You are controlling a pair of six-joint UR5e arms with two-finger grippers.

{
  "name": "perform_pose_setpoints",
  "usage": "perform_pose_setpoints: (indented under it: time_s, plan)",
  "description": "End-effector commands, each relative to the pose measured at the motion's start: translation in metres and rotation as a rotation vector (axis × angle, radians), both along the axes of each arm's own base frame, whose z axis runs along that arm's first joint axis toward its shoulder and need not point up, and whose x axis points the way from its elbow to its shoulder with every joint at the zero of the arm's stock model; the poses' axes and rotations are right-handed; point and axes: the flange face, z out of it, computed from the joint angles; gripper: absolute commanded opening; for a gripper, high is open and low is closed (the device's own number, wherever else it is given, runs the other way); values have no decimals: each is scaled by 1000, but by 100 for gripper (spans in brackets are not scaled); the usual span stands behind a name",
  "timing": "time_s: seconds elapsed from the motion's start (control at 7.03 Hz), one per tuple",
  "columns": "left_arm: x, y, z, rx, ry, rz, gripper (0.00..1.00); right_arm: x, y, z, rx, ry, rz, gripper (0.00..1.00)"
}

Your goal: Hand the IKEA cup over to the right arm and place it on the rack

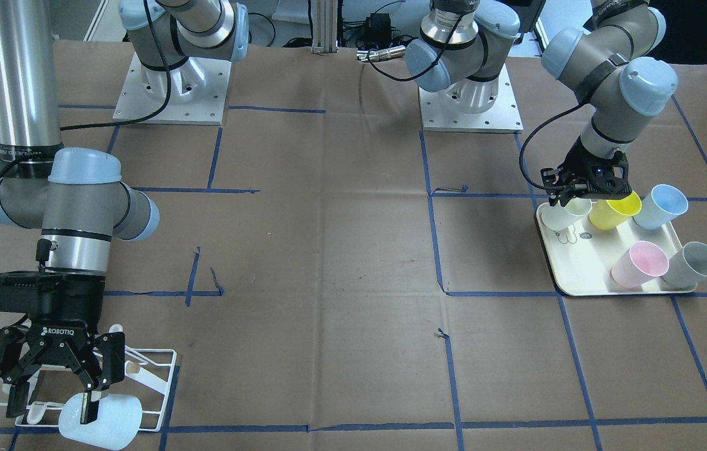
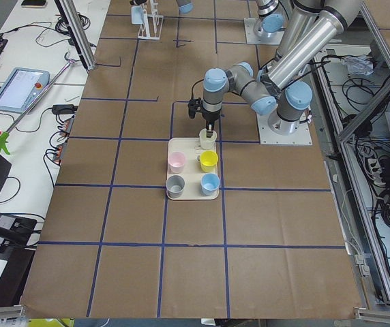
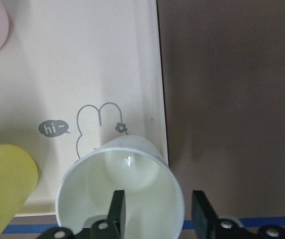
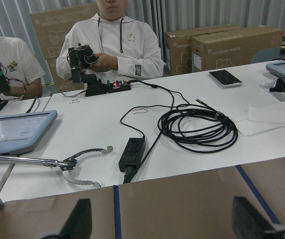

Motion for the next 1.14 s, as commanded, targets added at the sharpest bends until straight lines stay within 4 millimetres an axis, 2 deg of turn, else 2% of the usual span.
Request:
perform_pose_setpoints:
  time_s: [0.0,0.14,0.28,0.43,0.57,0.71,0.85,1.0]
  plan:
    - [11,-18,28,-20,-7,-2,0,11,20,69,-46,-6,15,100]
    - [18,-40,67,-7,5,-16,0,30,43,106,-65,-5,46,100]
    - [24,-64,119,13,33,-32,0,42,71,127,-87,-11,64,100]
    - [9,-91,175,-1,80,-78,0,52,102,139,-97,-73,63,100]
    - [-16,-125,215,-13,79,-148,0,62,129,143,-94,-171,56,100]
    - [-48,-160,235,-26,74,-229,0,81,157,148,-94,-263,70,100]
    - [-90,-187,248,-67,87,-311,0,101,176,148,-92,-345,90,100]
    - [-127,-200,248,-119,197,-365,0,115,189,141,-67,-438,95,100]
